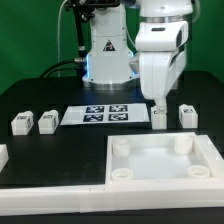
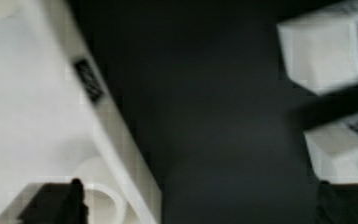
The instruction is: Assemble one leg
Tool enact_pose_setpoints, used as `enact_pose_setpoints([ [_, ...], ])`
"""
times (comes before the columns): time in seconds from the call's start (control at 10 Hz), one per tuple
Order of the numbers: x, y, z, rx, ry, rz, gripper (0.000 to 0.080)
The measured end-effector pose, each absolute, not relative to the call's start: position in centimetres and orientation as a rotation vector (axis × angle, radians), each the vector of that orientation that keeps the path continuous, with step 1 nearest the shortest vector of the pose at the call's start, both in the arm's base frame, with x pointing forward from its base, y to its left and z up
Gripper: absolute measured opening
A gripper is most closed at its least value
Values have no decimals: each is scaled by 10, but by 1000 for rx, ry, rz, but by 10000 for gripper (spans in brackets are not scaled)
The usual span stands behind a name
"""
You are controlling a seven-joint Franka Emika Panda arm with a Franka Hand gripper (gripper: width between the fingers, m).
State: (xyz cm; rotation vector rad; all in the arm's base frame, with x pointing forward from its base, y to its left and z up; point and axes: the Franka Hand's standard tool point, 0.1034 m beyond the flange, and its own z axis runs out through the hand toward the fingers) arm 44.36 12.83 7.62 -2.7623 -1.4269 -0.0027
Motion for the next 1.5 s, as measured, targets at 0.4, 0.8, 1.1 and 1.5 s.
enact_pose_setpoints([
  [0.4,440,137,71,-2971,-873,-21,649],
  [0.8,419,168,48,-3049,-94,7,649],
  [1.1,419,163,45,-3049,-133,51,649],
  [1.5,401,160,47,-3009,-41,715,649],
])
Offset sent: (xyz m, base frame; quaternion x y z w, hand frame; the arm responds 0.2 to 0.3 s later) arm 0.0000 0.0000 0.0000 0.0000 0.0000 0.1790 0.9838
